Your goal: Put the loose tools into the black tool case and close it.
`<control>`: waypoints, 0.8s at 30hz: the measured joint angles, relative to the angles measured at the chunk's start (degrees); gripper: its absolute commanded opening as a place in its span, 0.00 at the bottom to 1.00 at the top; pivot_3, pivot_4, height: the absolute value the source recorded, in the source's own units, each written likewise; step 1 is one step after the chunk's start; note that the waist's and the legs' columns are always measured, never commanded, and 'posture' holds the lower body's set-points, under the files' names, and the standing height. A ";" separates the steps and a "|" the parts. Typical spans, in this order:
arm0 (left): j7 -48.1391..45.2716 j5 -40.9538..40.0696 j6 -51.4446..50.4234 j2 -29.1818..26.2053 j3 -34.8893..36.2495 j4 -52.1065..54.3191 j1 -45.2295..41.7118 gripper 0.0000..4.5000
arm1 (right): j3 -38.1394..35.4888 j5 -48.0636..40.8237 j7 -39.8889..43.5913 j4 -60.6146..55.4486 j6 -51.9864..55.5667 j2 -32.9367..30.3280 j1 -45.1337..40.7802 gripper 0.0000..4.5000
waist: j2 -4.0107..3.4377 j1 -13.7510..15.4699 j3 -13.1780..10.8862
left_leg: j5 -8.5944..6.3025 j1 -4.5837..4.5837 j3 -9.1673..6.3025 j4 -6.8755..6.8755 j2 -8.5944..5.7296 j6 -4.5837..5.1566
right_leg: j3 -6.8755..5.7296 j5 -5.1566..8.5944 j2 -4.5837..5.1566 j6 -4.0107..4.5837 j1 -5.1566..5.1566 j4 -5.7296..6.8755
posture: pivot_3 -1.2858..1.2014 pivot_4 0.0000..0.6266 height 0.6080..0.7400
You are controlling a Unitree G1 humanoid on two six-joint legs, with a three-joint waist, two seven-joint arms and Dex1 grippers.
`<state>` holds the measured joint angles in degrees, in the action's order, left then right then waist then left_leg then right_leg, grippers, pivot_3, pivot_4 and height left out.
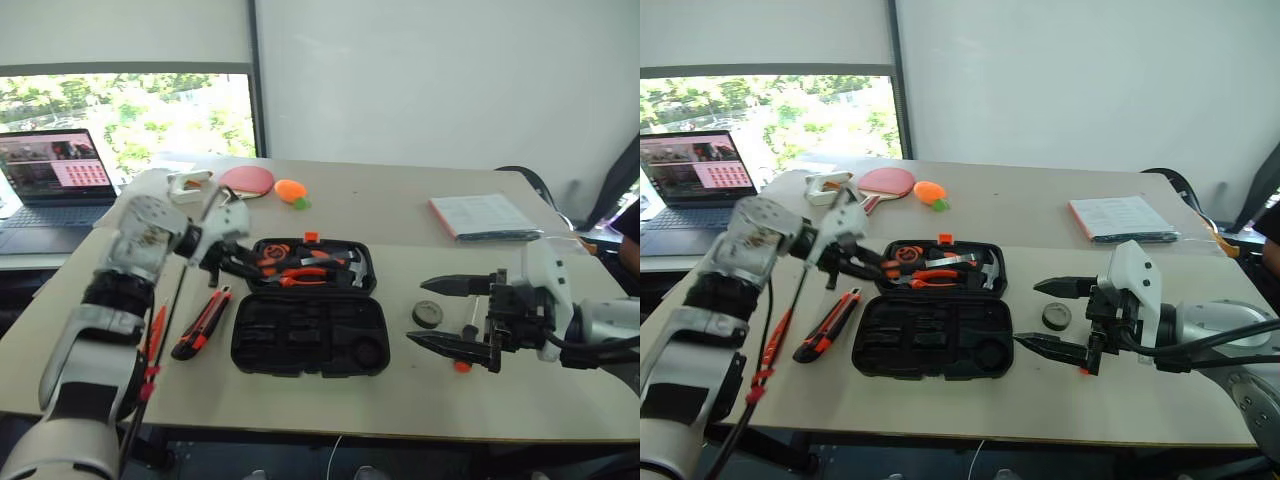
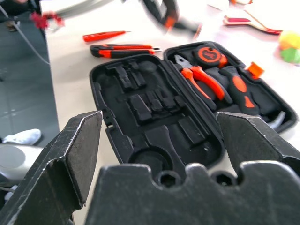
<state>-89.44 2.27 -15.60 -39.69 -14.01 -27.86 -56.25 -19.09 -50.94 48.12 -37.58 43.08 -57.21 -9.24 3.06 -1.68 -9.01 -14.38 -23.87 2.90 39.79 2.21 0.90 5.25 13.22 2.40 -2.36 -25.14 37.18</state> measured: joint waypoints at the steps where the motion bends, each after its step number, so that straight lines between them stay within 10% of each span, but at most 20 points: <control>1: -0.10 0.02 -1.32 -0.19 -0.84 2.37 1.03 0.19 | -0.08 0.00 -0.30 -0.19 0.02 0.02 0.50 1.00 | 0.00 -0.14 0.00 | 0.00 0.01 -0.03 -0.01 0.00 0.00 | -0.01 0.01 -0.01 0.01 0.00 0.01 | 0.52 0.24 0.98; 24: 10.34 4.46 14.10 1.26 -4.87 -2.12 6.61 0.19 | -1.78 -1.07 -5.06 -2.87 0.08 0.96 3.78 1.00 | -0.02 0.97 0.01 | 0.00 0.05 -0.05 0.10 -0.12 0.01 | -0.01 -0.05 0.08 -0.09 0.13 -0.05 | 0.52 0.24 0.98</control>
<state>-79.10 6.74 -1.50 -38.44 -18.87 -29.98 -49.64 -20.87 -52.01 43.06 -40.44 43.16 -56.25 -5.46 3.04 -0.71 -9.00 -14.37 -23.82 2.85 39.89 2.09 0.91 5.24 13.17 2.48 -2.45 -25.01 37.13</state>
